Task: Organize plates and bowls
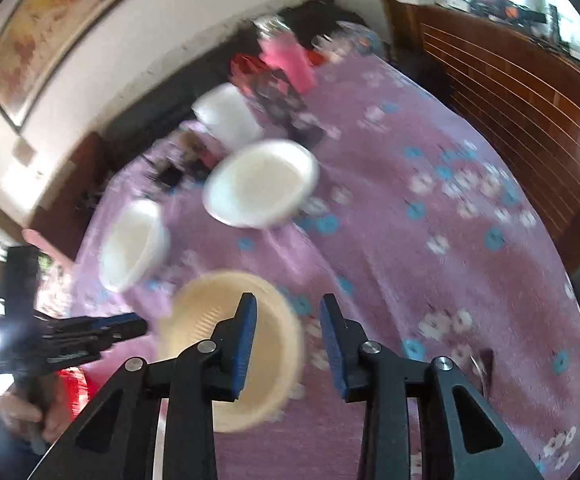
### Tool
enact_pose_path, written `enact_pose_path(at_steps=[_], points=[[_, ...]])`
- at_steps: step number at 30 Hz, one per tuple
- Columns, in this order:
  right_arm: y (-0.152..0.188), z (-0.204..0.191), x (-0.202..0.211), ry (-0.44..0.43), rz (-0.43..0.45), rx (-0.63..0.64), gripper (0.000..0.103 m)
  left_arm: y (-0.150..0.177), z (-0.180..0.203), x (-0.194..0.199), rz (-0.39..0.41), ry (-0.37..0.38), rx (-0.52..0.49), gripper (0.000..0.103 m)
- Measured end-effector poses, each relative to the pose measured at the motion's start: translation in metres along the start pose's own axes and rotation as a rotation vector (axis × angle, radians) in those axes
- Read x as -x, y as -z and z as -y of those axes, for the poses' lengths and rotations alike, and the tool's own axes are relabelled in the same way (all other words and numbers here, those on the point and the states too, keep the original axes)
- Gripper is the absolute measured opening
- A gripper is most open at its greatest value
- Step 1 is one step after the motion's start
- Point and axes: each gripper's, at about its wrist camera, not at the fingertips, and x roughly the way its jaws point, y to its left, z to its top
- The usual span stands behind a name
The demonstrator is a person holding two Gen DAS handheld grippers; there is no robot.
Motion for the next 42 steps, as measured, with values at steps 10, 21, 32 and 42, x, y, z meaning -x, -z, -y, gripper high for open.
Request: enact_pose_path(at_steps=[10,21,32,42], points=[[-0.041,-0.091,-0.109,-0.231,-0.226,0.026,0.036,-0.03,-0.11,0.036,0.09,-0.06,0.232,0.029],[-0.062,-0.113,-0.188,-0.168,-0.261,0.012,0.036,-0.058,-0.158,0.005,0.063,-0.07,0.303,0.029],[-0.062,-0.124,-0.207,-0.115,-0.267,0.035,0.009,-0.068,-0.151,-0.02,0.051,-0.081,0.274,0.017],[-0.053,-0.13,-0.151,-0.179,-0.206,0.044,0.009,-0.052,-0.12,0.027,0.112,-0.097,0.207,0.017]])
